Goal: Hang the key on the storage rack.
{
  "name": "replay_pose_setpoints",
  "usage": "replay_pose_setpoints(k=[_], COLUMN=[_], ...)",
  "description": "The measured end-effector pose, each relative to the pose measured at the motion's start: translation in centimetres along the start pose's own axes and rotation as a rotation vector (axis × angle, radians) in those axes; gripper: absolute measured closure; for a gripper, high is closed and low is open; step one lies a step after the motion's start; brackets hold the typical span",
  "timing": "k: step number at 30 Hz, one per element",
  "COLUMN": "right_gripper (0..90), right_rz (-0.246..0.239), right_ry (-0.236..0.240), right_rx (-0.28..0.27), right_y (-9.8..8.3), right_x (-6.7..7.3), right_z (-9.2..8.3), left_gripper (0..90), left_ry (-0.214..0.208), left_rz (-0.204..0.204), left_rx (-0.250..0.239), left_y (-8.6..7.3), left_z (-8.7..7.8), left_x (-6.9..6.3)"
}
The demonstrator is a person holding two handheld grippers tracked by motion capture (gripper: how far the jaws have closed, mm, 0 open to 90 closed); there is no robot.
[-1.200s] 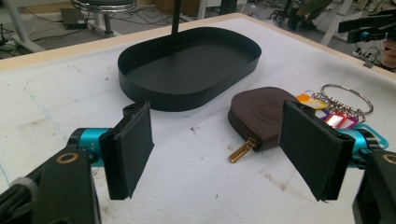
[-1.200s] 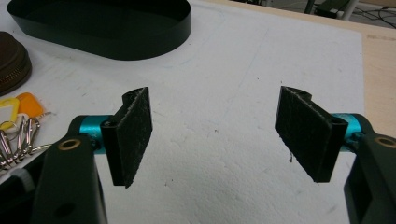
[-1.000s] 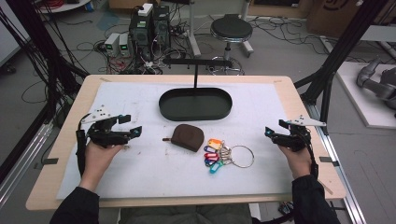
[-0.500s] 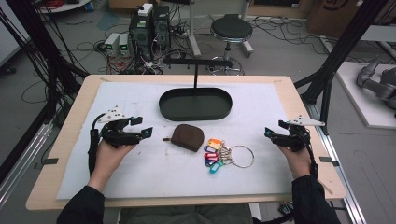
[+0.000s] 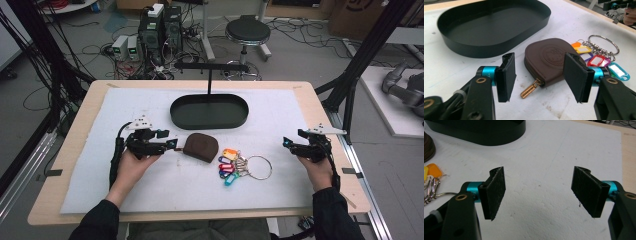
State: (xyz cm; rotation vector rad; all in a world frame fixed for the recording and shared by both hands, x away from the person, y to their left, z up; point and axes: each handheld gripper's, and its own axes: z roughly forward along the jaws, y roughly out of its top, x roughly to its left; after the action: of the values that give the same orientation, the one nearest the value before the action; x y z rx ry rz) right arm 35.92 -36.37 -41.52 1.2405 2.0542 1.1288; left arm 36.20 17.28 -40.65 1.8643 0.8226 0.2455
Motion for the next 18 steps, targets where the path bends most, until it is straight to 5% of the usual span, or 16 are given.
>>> replay_pose_setpoints(k=[11,18], right_gripper=[28.1,28.6], right_rz=[-0.003,-0.01], right_ry=[0.001,0.021], right_rx=[0.003,0.012], right_y=[0.0,0.0], right_x=[0.0,0.1], right_z=[0.1,0.2], left_gripper=[48.5,48.5], left_ry=[-0.016,-0.009], left_rz=[-0.052,-0.028], left_rx=[0.066,0.083], left_y=[-0.2,0.0], left_z=[2.4,2.9], left_x=[-0.3,-0.9])
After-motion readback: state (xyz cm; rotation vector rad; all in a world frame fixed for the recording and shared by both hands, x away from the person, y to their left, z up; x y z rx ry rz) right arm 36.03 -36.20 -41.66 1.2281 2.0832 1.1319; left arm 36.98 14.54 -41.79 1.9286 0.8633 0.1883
